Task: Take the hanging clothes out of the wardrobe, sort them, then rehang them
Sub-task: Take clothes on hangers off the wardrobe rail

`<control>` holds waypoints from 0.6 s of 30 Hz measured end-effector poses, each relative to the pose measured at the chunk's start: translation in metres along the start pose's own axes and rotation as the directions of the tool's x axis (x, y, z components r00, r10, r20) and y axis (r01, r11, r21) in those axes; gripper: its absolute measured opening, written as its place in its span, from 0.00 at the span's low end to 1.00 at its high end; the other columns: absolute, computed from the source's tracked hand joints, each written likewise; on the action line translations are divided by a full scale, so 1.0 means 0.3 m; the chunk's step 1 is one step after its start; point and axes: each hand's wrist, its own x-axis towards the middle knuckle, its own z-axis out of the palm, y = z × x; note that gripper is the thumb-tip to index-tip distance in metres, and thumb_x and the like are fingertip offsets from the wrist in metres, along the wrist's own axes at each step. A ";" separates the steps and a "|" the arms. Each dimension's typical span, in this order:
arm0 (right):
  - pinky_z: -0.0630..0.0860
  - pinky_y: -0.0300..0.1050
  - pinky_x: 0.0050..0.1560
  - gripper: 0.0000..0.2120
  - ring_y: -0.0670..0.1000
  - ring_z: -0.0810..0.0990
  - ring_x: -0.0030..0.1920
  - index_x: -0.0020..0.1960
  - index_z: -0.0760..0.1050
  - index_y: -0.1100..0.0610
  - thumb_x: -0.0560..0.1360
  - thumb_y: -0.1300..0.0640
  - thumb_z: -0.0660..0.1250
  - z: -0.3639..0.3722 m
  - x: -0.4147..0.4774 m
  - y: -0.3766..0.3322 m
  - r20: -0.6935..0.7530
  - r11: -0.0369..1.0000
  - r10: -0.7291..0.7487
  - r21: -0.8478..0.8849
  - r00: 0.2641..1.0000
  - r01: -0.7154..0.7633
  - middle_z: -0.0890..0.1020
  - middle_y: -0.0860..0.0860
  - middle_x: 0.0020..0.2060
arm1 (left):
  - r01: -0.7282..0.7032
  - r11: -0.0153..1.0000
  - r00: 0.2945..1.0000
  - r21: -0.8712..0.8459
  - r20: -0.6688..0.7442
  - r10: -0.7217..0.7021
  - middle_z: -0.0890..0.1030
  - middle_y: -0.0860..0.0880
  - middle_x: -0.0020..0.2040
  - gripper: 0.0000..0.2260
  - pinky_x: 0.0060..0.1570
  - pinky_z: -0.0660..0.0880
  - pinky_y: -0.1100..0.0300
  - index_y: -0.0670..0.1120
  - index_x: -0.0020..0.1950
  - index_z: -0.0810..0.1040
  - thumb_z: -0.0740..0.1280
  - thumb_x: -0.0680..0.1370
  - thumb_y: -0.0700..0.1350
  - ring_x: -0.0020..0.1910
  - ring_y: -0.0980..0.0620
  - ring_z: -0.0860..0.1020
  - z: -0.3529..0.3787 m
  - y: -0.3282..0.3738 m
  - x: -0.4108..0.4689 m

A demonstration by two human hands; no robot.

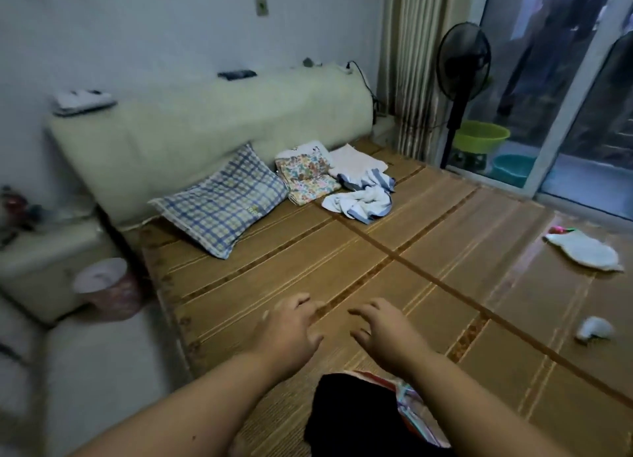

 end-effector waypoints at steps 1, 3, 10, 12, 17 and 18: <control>0.68 0.47 0.65 0.20 0.50 0.70 0.65 0.68 0.69 0.46 0.77 0.47 0.62 -0.028 0.009 -0.086 -0.042 0.997 -0.071 -0.007 0.997 0.070 0.71 0.48 0.64 | 0.008 0.999 0.999 0.040 -0.048 -0.006 0.63 0.54 0.74 0.23 0.71 0.59 0.55 0.59 0.72 0.65 0.65 0.77 0.53 0.72 0.53 0.61 -0.079 -0.021 -0.042; 0.69 0.47 0.64 0.20 0.50 0.70 0.65 0.68 0.69 0.45 0.77 0.47 0.63 -0.074 0.015 -0.265 -0.095 0.979 -0.205 -0.033 0.974 0.203 0.71 0.47 0.65 | 0.016 0.990 0.991 0.142 -0.135 0.003 0.61 0.55 0.74 0.24 0.71 0.57 0.54 0.59 0.72 0.63 0.63 0.77 0.54 0.73 0.54 0.58 -0.235 -0.064 -0.144; 0.72 0.47 0.61 0.22 0.51 0.73 0.62 0.68 0.68 0.44 0.75 0.48 0.66 -0.153 -0.044 -0.920 -0.204 0.795 -0.605 -0.104 0.770 0.598 0.73 0.48 0.64 | 0.162 0.876 0.905 0.455 -0.423 0.052 0.77 0.49 0.62 0.24 0.55 0.75 0.43 0.55 0.62 0.75 0.66 0.66 0.57 0.61 0.47 0.77 -0.673 -0.260 -0.602; 0.71 0.45 0.60 0.22 0.52 0.75 0.61 0.67 0.71 0.46 0.74 0.49 0.67 -0.156 -0.085 -1.117 -0.209 0.725 -0.684 -0.099 0.698 0.681 0.75 0.49 0.63 | 0.246 0.852 0.881 0.463 -0.474 0.004 0.79 0.48 0.60 0.24 0.52 0.78 0.44 0.53 0.60 0.76 0.62 0.65 0.57 0.58 0.46 0.79 -0.778 -0.319 -0.762; 0.72 0.48 0.61 0.21 0.54 0.76 0.60 0.65 0.73 0.45 0.72 0.48 0.68 -0.111 -0.226 -1.550 -0.190 0.547 -0.831 -0.109 0.523 0.830 0.75 0.50 0.64 | 0.495 0.728 0.796 0.474 -0.583 -0.162 0.75 0.48 0.66 0.27 0.58 0.74 0.44 0.53 0.65 0.73 0.58 0.68 0.59 0.64 0.46 0.74 -0.975 -0.428 -1.159; 0.72 0.48 0.61 0.21 0.54 0.77 0.59 0.65 0.73 0.45 0.72 0.48 0.68 -0.096 -0.262 -1.630 -0.194 0.507 -0.854 -0.100 0.483 0.856 0.75 0.49 0.64 | 0.546 0.700 0.773 0.459 -0.599 -0.209 0.71 0.48 0.69 0.28 0.63 0.69 0.43 0.53 0.68 0.70 0.58 0.69 0.59 0.68 0.46 0.70 -1.006 -0.441 -1.237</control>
